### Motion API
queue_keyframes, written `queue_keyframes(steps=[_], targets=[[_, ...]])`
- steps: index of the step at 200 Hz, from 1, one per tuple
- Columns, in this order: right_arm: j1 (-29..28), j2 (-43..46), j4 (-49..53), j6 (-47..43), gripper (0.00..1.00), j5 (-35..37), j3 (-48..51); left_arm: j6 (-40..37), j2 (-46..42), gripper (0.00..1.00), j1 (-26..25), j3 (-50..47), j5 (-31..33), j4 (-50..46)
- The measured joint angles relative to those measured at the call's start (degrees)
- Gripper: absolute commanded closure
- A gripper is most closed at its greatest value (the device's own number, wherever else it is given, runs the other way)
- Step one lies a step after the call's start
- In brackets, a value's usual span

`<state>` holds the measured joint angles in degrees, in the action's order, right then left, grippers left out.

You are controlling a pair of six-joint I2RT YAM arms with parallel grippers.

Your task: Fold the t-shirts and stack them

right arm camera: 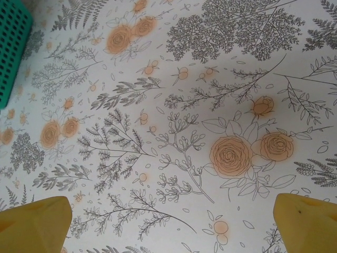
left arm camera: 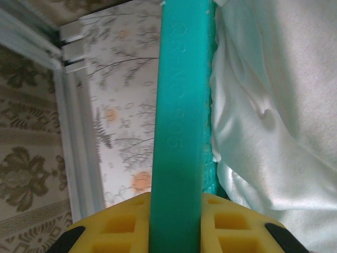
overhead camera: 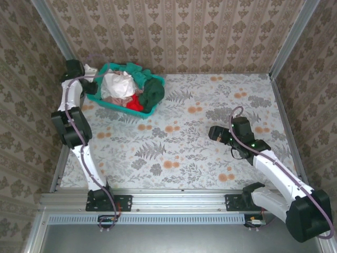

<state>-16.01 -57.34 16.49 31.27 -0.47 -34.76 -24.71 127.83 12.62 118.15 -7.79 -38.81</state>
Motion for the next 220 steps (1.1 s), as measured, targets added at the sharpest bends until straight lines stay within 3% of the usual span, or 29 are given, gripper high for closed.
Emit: queue_keyframes(steps=[66, 81, 87, 94, 101, 105, 121, 181, 220], targets=[[0.0, -4.3, -1.0, 0.0, 0.00, -1.6, -0.9, 6.8, 1.9, 1.00, 5.0, 0.5, 1.9, 1.0], [0.0, -5.0, -1.4, 0.0, 0.00, -1.7, -1.0, 8.1, 2.0, 0.92, 5.5, 0.7, 3.0, 1.3], [0.0, -5.2, -1.6, 0.0, 0.00, -1.8, -1.0, 8.7, 2.4, 0.85, 5.6, 1.5, 3.3, 0.7], [0.0, -5.4, -1.8, 0.0, 0.00, -2.1, -1.0, 9.6, 3.4, 0.68, 5.7, 3.1, 3.6, -0.2], [0.0, -5.6, -1.8, 0.0, 0.00, -2.4, -1.0, 10.4, 4.5, 0.39, 5.7, 5.1, 3.7, -1.0], [0.0, -5.7, -1.9, 0.0, 0.00, -2.6, -1.0, 10.9, 5.1, 0.27, 5.7, 6.0, 3.9, -1.1], [0.0, -5.7, -2.0, 0.0, 0.00, -3.1, -1.0, 11.9, 6.4, 0.09, 5.6, 8.2, 4.7, -0.4], [0.0, -3.3, -2.0, 0.0, 0.00, -3.3, -1.0, 13.2, 4.1, 0.00, 2.1, 8.9, 8.9, -3.2], [0.0, -1.5, -2.0, 0.0, 0.00, -3.9, -1.0, 18.7, -9.3, 0.00, -1.2, 1.5, 10.4, -5.6]])
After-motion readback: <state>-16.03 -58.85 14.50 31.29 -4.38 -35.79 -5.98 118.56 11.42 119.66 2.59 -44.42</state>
